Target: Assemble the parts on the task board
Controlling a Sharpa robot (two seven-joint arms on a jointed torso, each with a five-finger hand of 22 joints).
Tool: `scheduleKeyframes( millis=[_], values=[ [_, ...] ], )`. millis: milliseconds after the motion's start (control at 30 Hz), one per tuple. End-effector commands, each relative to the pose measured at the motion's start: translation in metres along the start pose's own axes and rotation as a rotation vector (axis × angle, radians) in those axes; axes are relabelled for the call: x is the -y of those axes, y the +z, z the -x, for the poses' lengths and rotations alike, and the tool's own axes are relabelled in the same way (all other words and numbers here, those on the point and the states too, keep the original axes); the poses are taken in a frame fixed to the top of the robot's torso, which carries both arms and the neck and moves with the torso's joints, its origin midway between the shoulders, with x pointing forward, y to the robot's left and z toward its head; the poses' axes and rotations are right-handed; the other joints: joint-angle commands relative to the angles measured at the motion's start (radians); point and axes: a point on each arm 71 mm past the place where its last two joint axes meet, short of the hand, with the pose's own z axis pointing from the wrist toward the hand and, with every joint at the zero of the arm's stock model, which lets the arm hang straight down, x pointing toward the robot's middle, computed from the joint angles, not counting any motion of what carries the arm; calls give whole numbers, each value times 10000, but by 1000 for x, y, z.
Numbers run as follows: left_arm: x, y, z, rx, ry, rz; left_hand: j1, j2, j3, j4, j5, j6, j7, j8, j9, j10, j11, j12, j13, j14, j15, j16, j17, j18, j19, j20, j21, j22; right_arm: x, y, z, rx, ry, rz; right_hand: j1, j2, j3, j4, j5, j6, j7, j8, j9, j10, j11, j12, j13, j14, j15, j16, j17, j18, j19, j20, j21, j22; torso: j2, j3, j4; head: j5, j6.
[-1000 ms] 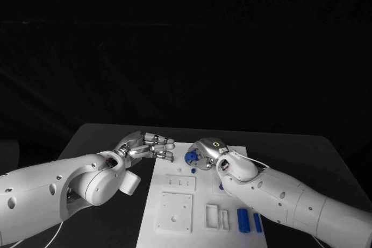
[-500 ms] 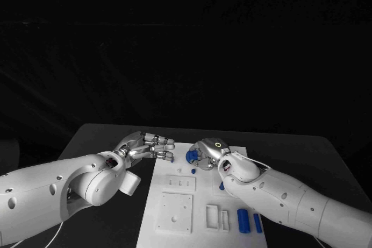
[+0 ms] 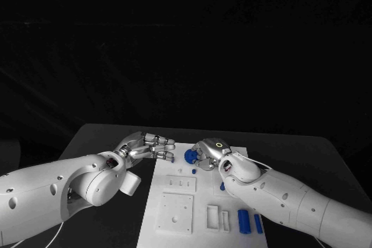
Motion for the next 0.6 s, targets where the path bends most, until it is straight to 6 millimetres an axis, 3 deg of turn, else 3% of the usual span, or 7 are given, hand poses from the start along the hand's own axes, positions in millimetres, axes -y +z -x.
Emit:
scheduleKeyframes(
  millis=[33, 300, 600],
  values=[
    [3, 1, -2, -169, 4, -96, -13, -61, -8, 13, 32, -74, 24, -16, 4, -61, 23, 4, 17, -44, 15, -44, -11, 7, -47, -6, 16, -14, -2, -1, -4, -226, 12, 85, -107, 5, 119, -40, -70, 94, -18, 73, -3, -1, 32, -15, 3, 5, 63, 42, -16, 212, 511, 82, 39, -20, 0, -2, 3, 12, -7],
    [3, 1, -2, -172, 4, -86, -22, -62, -11, 10, 35, -77, 24, -17, 4, -66, 26, 4, 17, -33, 12, -41, -10, 7, -42, -9, 23, -13, -3, -1, -5, -296, 37, 55, -126, 16, 124, -37, -84, 100, -16, 67, -5, 28, 24, -2, 11, -1, 63, 41, -31, 216, 509, 83, 42, -27, 5, 2, -4, 23, -5],
    [2, 1, -2, -178, 4, -66, -27, -62, -10, 21, 36, -78, 26, -16, 4, -64, 25, 5, 17, -33, 14, -42, -10, 6, -42, -8, 24, -13, -4, 1, -7, -405, 5, -62, -45, 60, -165, -63, -135, 154, -76, 70, -4, 390, -164, 439, 329, 5, -76, 30, -49, 120, 509, -41, 52, -64, -1, 1, 2, 9, -11]
  ],
)
